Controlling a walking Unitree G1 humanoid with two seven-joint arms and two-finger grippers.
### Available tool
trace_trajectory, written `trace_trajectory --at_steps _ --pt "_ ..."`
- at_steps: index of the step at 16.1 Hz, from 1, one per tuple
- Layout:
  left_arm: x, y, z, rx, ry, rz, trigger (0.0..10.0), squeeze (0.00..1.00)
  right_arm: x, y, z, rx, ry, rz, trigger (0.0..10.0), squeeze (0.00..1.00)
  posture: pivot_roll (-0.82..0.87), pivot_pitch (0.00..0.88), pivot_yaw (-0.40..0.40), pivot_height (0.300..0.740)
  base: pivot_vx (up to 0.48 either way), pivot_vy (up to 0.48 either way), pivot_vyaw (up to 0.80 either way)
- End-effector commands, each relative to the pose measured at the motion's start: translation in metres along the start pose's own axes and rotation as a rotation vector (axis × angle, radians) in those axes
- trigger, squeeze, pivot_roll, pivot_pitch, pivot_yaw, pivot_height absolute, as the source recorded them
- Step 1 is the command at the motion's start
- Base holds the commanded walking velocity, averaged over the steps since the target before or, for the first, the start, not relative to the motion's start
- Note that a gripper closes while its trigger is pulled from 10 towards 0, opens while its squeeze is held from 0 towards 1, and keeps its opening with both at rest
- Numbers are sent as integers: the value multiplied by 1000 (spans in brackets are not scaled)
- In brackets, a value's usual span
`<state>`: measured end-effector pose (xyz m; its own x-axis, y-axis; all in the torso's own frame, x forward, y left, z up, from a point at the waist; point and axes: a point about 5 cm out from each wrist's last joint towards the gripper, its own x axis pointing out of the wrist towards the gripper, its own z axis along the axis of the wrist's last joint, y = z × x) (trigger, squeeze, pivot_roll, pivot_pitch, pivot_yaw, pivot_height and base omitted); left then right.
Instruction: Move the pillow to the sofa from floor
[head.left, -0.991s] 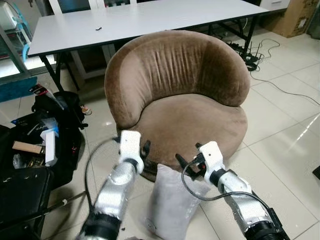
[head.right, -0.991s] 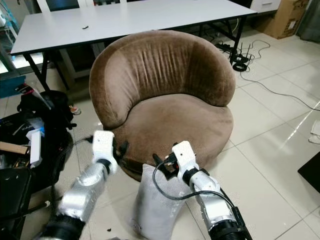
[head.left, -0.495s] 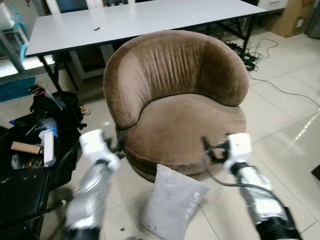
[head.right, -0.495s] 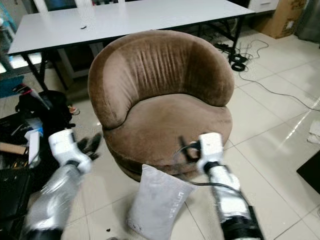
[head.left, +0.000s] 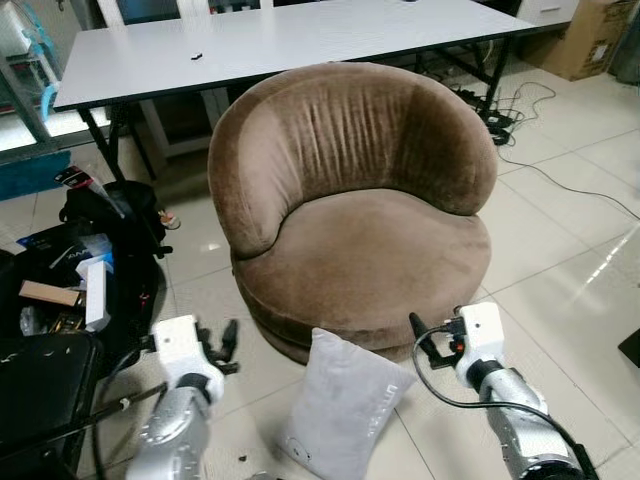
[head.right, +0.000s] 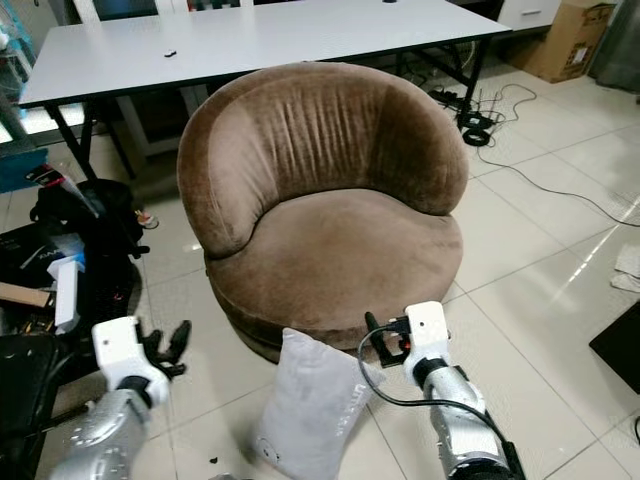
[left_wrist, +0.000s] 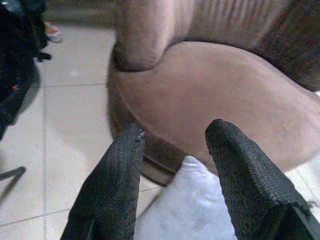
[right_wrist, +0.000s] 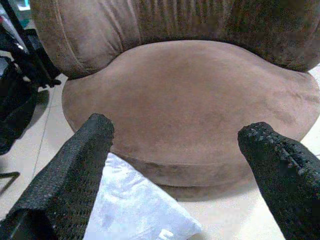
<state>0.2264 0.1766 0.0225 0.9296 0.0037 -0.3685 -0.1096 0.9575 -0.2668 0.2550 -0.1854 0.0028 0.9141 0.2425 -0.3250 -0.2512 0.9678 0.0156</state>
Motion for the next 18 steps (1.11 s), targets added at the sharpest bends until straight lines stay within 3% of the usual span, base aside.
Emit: trace_trajectory --at_steps 1,5,10,18 --pt "3 -2 3 32 -14 -8 10000 0 2 9 -1 -9 -8 22 10000 0 -109 0 75 740 0 0 0" --pt "10 -3 9 56 -20 -20 10000 0 9 22 2 -15 -19 41 10000 0 -115 0 91 740 0 0 0" --pt "17 -10 17 102 -36 -37 10000 0 16 22 12 -9 -44 26 10000 0 -130 0 103 740 0 0 0" --pt "22 -13 17 101 -32 -38 10000 0 15 27 9 -34 -47 57 10000 0 -133 0 102 680 0 0 0"
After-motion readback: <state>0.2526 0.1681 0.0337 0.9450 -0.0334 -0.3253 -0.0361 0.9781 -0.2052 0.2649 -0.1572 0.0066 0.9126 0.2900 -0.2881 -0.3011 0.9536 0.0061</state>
